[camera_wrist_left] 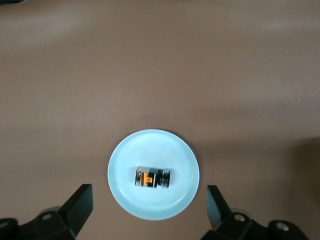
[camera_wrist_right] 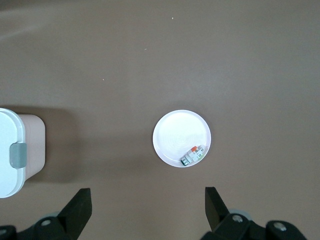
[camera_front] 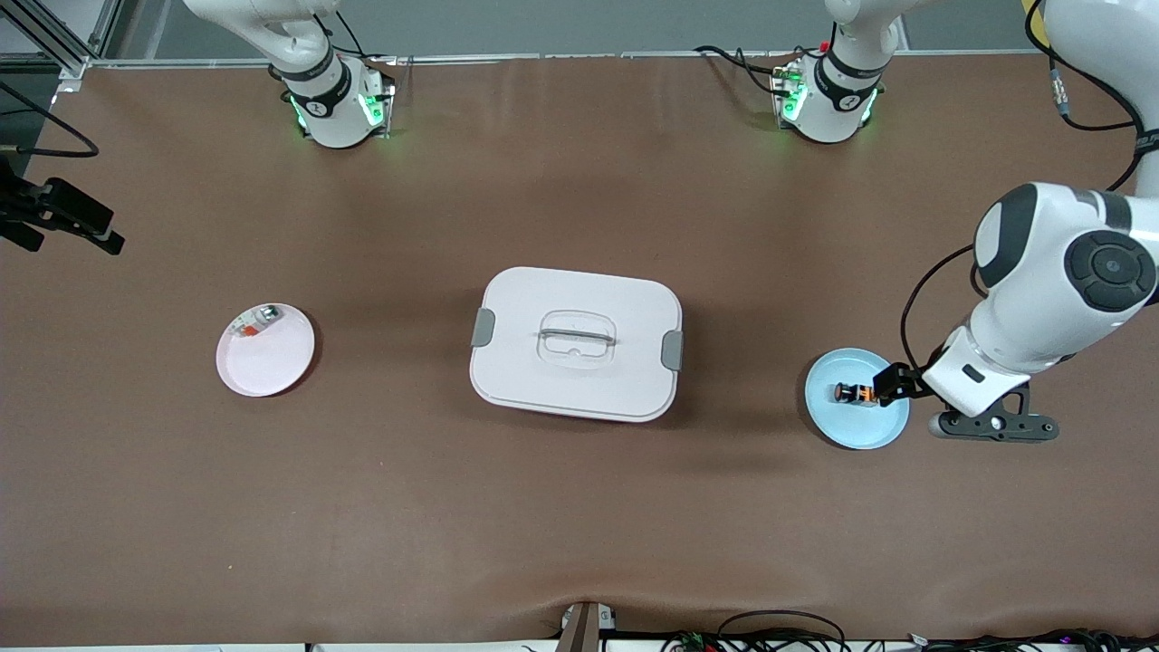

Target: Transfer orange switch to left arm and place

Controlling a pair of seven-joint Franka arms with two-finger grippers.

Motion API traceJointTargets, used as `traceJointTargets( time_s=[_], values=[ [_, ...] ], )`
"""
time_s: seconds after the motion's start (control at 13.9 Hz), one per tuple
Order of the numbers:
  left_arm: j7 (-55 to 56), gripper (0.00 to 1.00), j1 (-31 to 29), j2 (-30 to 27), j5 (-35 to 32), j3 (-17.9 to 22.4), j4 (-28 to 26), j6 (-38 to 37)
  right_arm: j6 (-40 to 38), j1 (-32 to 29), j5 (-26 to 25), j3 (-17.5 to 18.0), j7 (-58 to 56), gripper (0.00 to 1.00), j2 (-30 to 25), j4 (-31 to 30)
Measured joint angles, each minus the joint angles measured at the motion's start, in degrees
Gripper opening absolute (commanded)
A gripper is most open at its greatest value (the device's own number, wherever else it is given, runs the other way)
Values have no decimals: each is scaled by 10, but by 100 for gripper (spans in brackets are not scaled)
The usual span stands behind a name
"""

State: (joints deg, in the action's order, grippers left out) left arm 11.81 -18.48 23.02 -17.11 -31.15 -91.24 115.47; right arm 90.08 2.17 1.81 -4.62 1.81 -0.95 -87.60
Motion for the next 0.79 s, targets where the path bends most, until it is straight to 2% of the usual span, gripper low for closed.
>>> traceJointTargets(
  time_s=[0.14, 0.36, 0.79],
  values=[
    [6, 100, 49, -21, 4, 42, 14, -43, 0, 0, 0, 0, 0, 100, 0, 0],
    [6, 100, 129, -68, 54, 138, 16, -94, -1, 0, 0, 0, 0, 100, 0, 0],
    [2, 100, 160, -150, 73, 215, 5, -158, -2, 0, 0, 0, -10, 100, 0, 0]
  ],
)
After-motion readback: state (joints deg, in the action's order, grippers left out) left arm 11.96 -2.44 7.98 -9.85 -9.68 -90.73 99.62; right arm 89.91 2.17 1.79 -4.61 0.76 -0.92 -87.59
